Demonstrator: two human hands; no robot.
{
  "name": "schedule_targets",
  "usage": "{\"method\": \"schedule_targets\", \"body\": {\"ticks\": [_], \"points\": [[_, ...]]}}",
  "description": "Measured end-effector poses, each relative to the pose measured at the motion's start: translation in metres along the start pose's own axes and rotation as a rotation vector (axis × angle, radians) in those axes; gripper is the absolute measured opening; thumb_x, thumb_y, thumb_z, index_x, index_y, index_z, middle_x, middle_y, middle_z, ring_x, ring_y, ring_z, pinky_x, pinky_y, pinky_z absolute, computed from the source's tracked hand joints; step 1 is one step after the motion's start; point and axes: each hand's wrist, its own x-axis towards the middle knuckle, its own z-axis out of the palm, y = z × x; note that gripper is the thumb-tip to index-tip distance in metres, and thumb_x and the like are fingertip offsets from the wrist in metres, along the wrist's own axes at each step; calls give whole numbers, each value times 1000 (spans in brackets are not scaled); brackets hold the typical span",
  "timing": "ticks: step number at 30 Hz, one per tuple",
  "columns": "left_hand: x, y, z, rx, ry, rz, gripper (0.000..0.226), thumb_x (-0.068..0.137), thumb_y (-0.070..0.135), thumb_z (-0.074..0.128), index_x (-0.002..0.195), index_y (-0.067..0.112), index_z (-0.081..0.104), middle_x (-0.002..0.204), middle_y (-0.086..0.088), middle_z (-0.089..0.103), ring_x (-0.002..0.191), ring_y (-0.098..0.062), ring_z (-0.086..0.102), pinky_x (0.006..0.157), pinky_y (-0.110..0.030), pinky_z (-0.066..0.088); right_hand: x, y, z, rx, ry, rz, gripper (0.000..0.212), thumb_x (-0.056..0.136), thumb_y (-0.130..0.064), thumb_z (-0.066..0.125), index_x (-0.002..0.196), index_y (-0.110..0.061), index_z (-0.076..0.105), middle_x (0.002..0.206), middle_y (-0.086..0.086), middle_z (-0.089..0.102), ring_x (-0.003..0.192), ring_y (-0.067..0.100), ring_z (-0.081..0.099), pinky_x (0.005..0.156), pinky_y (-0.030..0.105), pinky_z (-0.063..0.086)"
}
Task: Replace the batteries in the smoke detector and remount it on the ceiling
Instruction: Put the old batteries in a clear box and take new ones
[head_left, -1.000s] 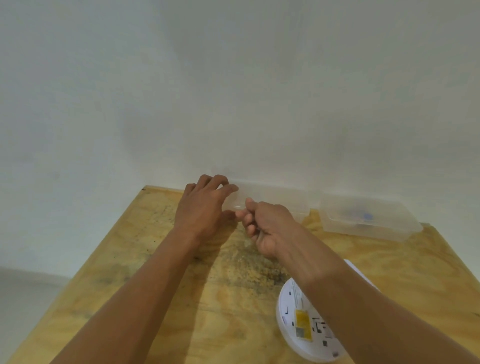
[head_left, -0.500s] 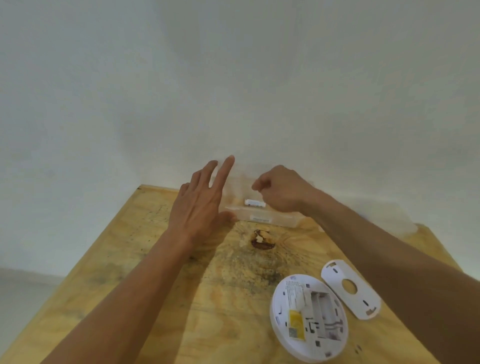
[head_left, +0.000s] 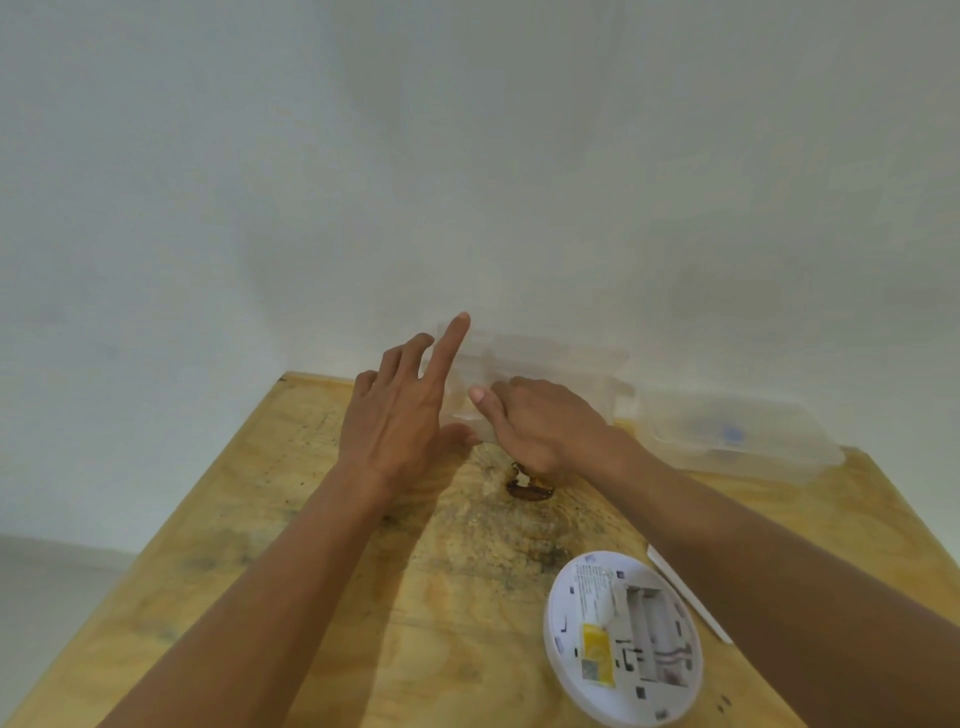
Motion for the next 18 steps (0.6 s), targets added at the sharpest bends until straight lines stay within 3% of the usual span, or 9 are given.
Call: {"method": "schedule_targets", "body": {"ticks": [3,7,10,12,15,18], "points": [[0,1,-1,-1,-6,-13,117,79,61,72,157,38,-12,160,-6,30,143,-28,36,106,-47,42,0,-2,0,4,-48,18,68,95,-64,-1,82,-25,53,76,2,57,78,25,59,80,43,50],[1,1,-1,8,-7,-21,117,78,63,71,156,39,-13,160,-6,31,142,-28,37,106,-47,42,-1,0,2,32,-25,25,68,94,-68,3,75,-23,51,75,3,60,74,25,60,74,42,50],[0,2,-1,19,-11,-26,115,80,61,71,157,38,-13,159,-6,31,143,-28,37,106,-47,41,-3,1,2,121,147,34,58,97,-65,22,69,-21,47,68,1,57,63,22,56,56,35,40],[-1,3,-2,24,-10,-28,114,81,59,71,157,37,-12,159,-7,33,142,-29,38,106,-47,42,-7,1,1,124,322,-4,51,99,-58,34,70,-19,45,64,-1,54,59,22,53,52,34,37],[-2,5,-3,32,6,-24,113,81,57,72,158,36,-8,157,-9,35,140,-30,40,104,-48,42,-19,-4,-6,34,524,-120,39,98,-54,45,77,-21,49,61,-6,54,54,22,53,50,31,39],[-3,5,-3,54,7,-28,113,80,58,72,158,35,-6,157,-9,35,140,-30,41,105,-48,43,-37,-1,-31,-32,512,-56,35,96,-56,47,117,-29,55,69,-6,63,65,23,62,59,31,46]]}}
